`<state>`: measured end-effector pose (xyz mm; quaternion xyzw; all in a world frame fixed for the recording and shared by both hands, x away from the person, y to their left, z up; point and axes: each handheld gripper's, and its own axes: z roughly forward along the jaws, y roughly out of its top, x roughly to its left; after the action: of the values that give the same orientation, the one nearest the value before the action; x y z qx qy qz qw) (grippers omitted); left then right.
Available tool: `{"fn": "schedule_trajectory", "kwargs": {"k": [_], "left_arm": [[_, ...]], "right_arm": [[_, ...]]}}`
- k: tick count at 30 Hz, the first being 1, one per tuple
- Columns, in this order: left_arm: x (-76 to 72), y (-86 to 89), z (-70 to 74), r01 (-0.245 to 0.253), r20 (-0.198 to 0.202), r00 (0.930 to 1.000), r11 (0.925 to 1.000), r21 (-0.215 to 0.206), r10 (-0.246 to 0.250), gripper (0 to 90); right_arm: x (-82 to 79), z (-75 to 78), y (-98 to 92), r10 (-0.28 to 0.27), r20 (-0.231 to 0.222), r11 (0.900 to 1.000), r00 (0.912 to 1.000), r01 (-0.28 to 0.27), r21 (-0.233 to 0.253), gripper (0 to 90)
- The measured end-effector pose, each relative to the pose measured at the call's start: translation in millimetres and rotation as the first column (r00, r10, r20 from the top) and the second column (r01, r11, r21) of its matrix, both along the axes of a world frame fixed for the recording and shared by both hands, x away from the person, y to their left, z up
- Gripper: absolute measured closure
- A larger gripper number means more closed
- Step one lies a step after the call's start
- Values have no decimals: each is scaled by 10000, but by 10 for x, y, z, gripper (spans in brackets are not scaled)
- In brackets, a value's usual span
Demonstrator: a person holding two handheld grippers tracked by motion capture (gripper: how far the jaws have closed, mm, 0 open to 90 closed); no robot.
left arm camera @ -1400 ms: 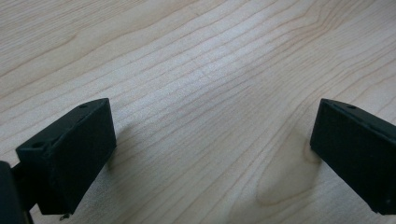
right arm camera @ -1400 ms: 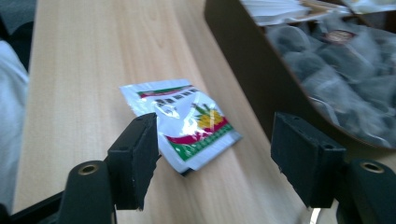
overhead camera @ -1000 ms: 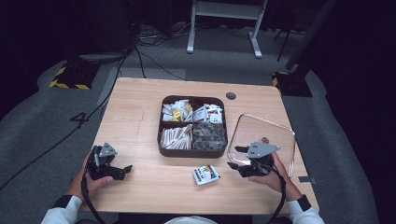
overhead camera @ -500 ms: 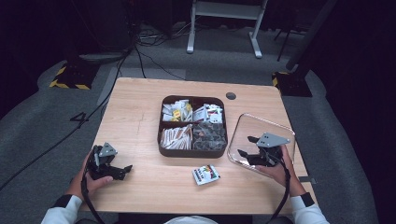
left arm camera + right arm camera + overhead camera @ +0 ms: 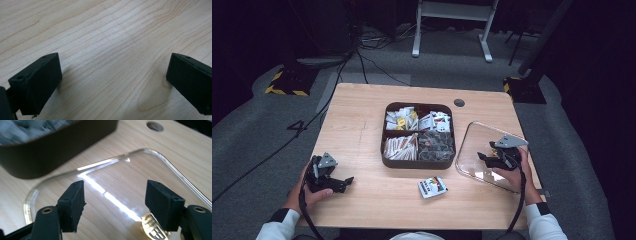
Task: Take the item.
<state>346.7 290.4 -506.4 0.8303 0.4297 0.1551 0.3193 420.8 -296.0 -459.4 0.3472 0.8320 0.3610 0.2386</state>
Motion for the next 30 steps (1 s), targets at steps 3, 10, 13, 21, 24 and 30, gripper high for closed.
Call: {"fn": "schedule_trajectory", "kwargs": {"k": [3,10,13,21,24,30], "left_arm": [[0,0,-1,4,2,10000,10000,-14,-4,5],[1,0,0,8,-4,10000,10000,0,-8,4],[2,0,0,16,-3,10000,10000,-3,-16,4],[2,0,0,17,-3,10000,10000,-4,-17,4],[2,0,0,17,-4,10000,10000,-5,-17,4],[2,0,0,19,-2,10000,10000,-3,-19,4]], "right_arm": [[54,-66,-76,-400,-232,9992,9989,401,32,333],[104,-184,-242,-1053,-411,9944,9936,1054,-10,340],[109,-195,-298,-1216,-369,9922,9919,1225,214,345],[174,-321,-377,-1451,-864,9887,9856,1479,263,436],[181,-350,-393,-1402,-918,9887,9859,1444,410,502],[189,-361,-423,-1484,-876,9867,9850,1534,540,581]]}}
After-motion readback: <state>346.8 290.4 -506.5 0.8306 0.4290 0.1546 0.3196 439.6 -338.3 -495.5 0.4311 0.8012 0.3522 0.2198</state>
